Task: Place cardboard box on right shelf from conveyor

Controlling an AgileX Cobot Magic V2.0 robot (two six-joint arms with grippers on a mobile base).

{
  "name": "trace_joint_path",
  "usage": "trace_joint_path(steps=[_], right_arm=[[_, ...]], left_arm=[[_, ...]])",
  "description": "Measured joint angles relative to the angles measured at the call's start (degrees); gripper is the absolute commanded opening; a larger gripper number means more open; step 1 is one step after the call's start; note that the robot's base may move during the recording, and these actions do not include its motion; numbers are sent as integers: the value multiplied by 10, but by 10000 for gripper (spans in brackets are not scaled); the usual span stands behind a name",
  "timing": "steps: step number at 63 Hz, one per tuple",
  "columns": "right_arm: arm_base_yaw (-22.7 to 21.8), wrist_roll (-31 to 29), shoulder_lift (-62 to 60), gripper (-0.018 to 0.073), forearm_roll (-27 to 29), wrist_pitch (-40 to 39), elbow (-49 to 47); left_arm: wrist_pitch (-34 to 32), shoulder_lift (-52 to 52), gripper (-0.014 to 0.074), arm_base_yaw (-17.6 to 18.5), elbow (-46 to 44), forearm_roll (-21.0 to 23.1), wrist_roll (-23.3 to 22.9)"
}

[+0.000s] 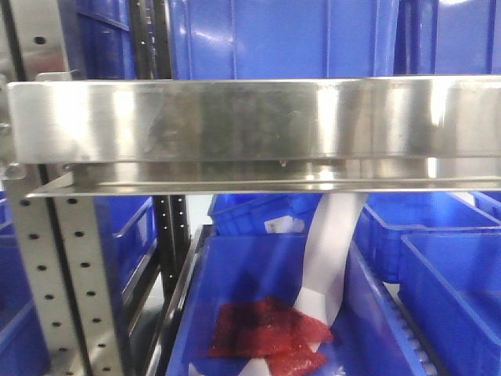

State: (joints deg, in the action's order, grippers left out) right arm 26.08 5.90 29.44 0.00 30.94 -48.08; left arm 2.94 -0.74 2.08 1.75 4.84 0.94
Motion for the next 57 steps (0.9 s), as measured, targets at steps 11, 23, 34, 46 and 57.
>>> trace_joint_path(steps=[11, 23, 34, 46, 57], right_arm=[[0, 0, 0, 214, 0, 0, 0], [0, 0, 0, 214, 0, 0, 0], [0, 0, 0, 214, 0, 0, 0], [0, 0, 0, 214, 0, 0, 0], [0, 0, 0, 214, 0, 0, 0]], left_arm=[[0, 0, -119, 0, 0, 0, 0], [0, 0, -119, 0, 0, 0, 0], [0, 0, -119, 0, 0, 0, 0], [0, 0, -119, 0, 0, 0, 0], [0, 0, -119, 0, 0, 0, 0]])
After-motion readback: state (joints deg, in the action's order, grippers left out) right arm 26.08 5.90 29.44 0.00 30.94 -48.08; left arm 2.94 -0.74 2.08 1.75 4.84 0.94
